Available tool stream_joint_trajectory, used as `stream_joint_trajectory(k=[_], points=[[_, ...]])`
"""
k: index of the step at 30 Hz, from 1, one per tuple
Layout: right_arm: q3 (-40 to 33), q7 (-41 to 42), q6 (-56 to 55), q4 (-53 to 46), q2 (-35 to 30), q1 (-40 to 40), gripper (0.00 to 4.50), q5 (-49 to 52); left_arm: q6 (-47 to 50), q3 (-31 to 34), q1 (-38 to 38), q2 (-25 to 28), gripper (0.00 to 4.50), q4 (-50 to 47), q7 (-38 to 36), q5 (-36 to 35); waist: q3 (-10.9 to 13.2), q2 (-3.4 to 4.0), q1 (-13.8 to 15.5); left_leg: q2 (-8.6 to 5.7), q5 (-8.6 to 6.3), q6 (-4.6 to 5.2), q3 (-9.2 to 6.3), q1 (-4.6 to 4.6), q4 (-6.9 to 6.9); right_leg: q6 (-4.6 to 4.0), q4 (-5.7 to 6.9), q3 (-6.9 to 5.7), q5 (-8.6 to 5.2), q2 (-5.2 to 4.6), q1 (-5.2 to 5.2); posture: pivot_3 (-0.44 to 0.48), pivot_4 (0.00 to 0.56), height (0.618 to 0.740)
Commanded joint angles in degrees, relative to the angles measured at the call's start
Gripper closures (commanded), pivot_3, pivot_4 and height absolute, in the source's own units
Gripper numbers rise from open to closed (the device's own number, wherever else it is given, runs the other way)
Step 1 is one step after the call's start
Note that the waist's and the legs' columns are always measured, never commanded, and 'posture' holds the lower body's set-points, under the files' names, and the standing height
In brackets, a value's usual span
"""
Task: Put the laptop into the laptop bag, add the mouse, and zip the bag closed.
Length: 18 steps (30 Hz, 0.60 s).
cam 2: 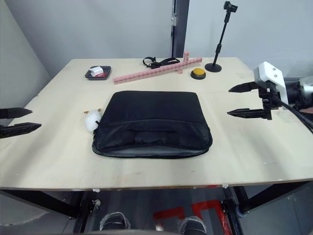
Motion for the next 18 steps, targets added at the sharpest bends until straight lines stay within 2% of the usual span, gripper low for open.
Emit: stream_joint_trajectory(k=[1, 6, 8, 13, 18], points=[[-1.18, 1.16, 2.56, -3.01, -0.02, -1.65, 0.00, 2.24, -0.57, 0.46, -0.66, -0.63, 0.03, 0.04, -0.67, 0.72, 0.00, 0.00, 0.01, 0.00, 0.00, 0.00, 0.00, 0.00, 0.01, -0.06, 0.00, 0.00, 0.00, 0.00, 0.00, 0.000, 0.150, 0.740], [-1.80, -1.99, 7.61, -7.41, 2.87, -3.05, 0.00, 5.53, 0.88, 1.11, -2.04, -1.85, 0.03, 0.25, 0.33, 0.44, 0.01, -0.01, -0.09, 0.00, 0.00, 0.00, -0.01, 0.03, 0.06, -0.10, 0.11, 0.01, 0.00, 0.00, 0.00, 0.000, 0.150, 0.740], [-1.25, -4.29, 11.23, -12.36, 6.54, -3.24, 0.00, 8.83, 0.60, 1.10, -2.67, -3.25, 0.03, 1.13, 1.61, 0.82, 0.00, 0.00, -0.24, 0.00, 0.00, 0.00, -0.01, 0.07, 0.09, -0.11, 0.17, 0.02, -0.01, 0.00, 0.01, 0.000, 0.150, 0.740], [1.41, -12.82, 13.08, -20.67, 19.50, -5.99, 0.00, 11.84, 0.05, 1.85, -1.82, -6.61, 0.03, 0.78, 3.47, 1.12, 0.00, 0.00, -0.52, 0.01, 0.00, 0.00, -0.04, 0.05, 0.14, -0.11, 0.35, 0.02, -0.01, 0.01, -0.06, 0.000, 0.150, 0.740], [4.78, -22.24, 14.70, -21.40, 35.02, -11.16, 0.00, 13.47, -0.49, 3.98, -0.92, -10.67, 0.03, -1.71, 7.45, 1.00, -0.01, -0.02, -0.63, 0.01, 0.00, -0.02, -0.08, 0.08, 0.16, -0.15, 0.46, 0.01, -0.02, 0.02, -0.08, 0.000, 0.150, 0.740]])
